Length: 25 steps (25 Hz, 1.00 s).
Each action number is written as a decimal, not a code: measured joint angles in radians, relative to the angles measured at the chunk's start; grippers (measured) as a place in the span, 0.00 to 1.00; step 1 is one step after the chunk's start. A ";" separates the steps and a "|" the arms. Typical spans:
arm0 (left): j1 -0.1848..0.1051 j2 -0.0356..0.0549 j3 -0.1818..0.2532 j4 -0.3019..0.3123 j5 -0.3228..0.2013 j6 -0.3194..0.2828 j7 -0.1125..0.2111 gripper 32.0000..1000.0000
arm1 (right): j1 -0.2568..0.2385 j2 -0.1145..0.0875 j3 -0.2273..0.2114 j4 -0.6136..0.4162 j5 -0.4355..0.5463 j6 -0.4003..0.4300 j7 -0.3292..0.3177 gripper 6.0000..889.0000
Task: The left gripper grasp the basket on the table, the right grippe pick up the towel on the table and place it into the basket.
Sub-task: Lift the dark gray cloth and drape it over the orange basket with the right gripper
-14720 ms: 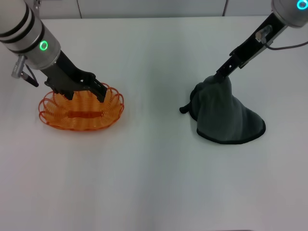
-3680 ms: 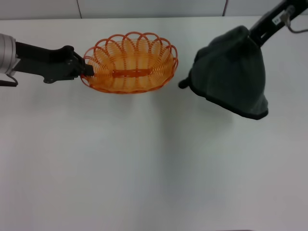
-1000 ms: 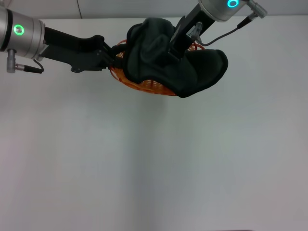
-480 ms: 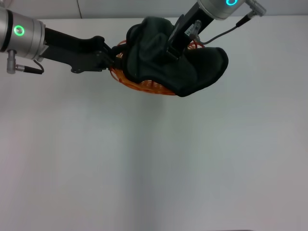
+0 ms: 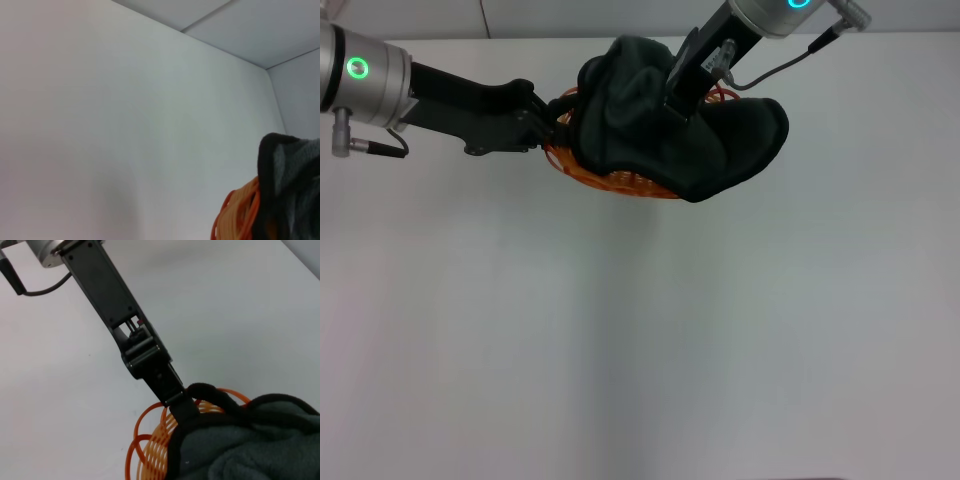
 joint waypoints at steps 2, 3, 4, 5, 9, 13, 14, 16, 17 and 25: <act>0.001 0.0000 0.000 0.000 0.000 -0.001 0.000 0.06 | 0.001 0.000 0.001 -0.001 0.000 -0.005 -0.005 0.43; 0.001 0.0000 0.000 0.000 0.001 -0.001 0.000 0.06 | 0.001 0.000 0.003 -0.002 0.001 -0.008 -0.008 0.44; 0.001 0.0000 0.000 0.000 0.001 -0.001 0.001 0.06 | 0.001 0.000 0.003 -0.004 0.001 -0.010 -0.010 0.45; 0.001 0.0000 0.000 0.000 0.001 -0.002 0.001 0.06 | 0.001 0.001 0.004 -0.007 0.002 -0.013 -0.011 0.47; 0.001 0.0000 0.000 0.000 0.002 -0.002 0.001 0.06 | 0.000 0.002 0.004 -0.015 0.003 -0.015 -0.011 0.52; 0.001 0.0000 0.000 0.000 0.003 -0.003 0.002 0.06 | -0.002 0.002 -0.001 -0.015 0.017 -0.015 -0.013 0.61; 0.002 0.0000 0.000 0.000 0.003 -0.003 0.002 0.06 | -0.002 0.002 -0.002 -0.015 0.024 -0.015 -0.015 0.64; 0.002 0.0001 0.000 0.000 0.003 -0.003 0.002 0.06 | -0.003 0.003 0.000 -0.015 0.028 -0.016 -0.019 0.69; 0.002 0.0001 0.000 0.000 0.004 -0.003 0.002 0.06 | -0.003 0.003 0.002 -0.016 0.028 -0.016 -0.021 0.71; 0.004 0.0000 0.000 0.000 0.004 -0.003 0.002 0.06 | -0.007 0.003 0.003 -0.027 0.028 -0.029 -0.023 0.95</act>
